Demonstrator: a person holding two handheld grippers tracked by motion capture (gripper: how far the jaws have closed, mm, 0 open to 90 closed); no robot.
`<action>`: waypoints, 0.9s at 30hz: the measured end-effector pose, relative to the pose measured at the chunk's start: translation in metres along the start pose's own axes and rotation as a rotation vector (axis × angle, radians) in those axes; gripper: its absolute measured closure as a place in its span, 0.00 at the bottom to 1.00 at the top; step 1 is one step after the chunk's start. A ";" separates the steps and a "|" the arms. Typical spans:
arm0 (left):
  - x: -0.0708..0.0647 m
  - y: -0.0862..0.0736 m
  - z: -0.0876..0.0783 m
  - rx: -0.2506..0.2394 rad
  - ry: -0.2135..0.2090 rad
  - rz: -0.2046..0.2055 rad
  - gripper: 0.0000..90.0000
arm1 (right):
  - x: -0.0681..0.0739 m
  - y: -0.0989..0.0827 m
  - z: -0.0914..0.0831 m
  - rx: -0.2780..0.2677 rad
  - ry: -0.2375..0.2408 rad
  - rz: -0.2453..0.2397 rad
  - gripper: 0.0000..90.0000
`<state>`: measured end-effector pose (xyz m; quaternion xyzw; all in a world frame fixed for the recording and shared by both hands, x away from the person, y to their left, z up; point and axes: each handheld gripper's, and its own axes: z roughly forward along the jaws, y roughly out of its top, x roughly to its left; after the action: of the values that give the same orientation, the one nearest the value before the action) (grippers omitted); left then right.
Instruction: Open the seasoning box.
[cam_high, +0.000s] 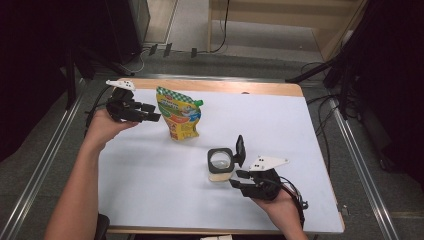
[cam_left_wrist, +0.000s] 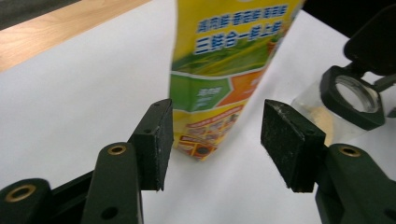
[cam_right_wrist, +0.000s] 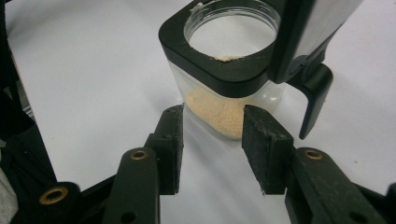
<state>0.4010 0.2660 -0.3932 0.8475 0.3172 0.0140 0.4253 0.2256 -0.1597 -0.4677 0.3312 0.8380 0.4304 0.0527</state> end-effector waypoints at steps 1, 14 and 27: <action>0.001 0.002 0.001 -0.005 -0.004 0.006 0.49 | 0.001 0.000 0.000 0.003 0.002 -0.002 0.67; 0.007 0.020 0.030 -0.015 -0.058 0.029 0.51 | 0.026 0.005 0.010 0.005 0.056 -0.051 0.66; 0.003 0.015 0.035 -0.016 -0.114 0.019 0.68 | 0.042 0.013 0.029 0.000 0.095 -0.085 0.65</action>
<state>0.4214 0.2362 -0.4047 0.8464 0.2843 -0.0279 0.4495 0.2106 -0.1092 -0.4678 0.2748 0.8529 0.4428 0.0311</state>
